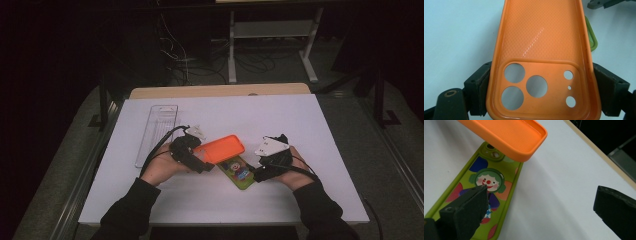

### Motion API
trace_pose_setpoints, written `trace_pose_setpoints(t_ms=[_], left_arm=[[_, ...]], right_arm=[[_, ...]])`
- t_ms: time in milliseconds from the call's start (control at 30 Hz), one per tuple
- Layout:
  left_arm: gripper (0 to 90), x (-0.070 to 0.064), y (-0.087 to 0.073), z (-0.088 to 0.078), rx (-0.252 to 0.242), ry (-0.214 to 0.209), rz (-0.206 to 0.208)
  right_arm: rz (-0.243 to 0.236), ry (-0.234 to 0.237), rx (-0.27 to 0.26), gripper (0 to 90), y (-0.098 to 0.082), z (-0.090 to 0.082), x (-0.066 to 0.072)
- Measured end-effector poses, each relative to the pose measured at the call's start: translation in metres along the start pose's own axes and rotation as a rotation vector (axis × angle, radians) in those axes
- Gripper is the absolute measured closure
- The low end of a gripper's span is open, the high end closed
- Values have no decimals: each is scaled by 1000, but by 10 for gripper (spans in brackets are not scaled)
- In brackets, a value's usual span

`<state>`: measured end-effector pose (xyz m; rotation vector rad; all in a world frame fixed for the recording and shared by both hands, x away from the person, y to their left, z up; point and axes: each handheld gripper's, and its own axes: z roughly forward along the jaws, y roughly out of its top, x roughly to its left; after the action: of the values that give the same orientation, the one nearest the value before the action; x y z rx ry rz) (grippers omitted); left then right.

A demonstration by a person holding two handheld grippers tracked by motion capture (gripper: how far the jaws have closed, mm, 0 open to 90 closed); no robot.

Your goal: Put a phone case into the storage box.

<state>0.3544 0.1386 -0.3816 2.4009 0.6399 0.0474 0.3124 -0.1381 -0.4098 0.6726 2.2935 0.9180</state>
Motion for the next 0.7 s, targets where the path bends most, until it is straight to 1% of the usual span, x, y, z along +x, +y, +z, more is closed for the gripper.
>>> trace_pose_setpoints(t_ms=[67,100,167,200,300,333,433,500,533,567,633,667,700], left_arm=[[159,0,0,0,5,2,4],[159,1,0,-1,18,1,20],[159,1,0,0,19,2,22],[158,1,0,0,18,2,19],[159,1,0,0,19,2,20],[159,0,0,0,7,2,6],[158,0,0,0,9,3,9],[159,1,0,0,12,3,16],[159,2,0,-1,25,5,35],[159,2,0,0,21,4,31],[159,2,0,0,24,5,33],[159,2,0,0,24,5,33],[159,1,0,0,18,3,22]], right_arm=[[-25,-13,4,0,1,0,1],[-35,-15,1,0,1,0,2],[-60,-22,4,0,2,1,3],[-56,-25,5,0,2,1,5],[-91,-33,9,0,2,1,5],[-101,-39,14,0,2,1,6],[-139,-59,14,0,4,0,9],[-162,-69,12,0,5,0,10],[-180,-78,16,0,5,0,12],[-180,-78,16,0,5,0,12],[-227,-91,21,0,6,0,13],[-238,-101,23,0,7,0,14],[-238,-101,23,0,7,0,14]])
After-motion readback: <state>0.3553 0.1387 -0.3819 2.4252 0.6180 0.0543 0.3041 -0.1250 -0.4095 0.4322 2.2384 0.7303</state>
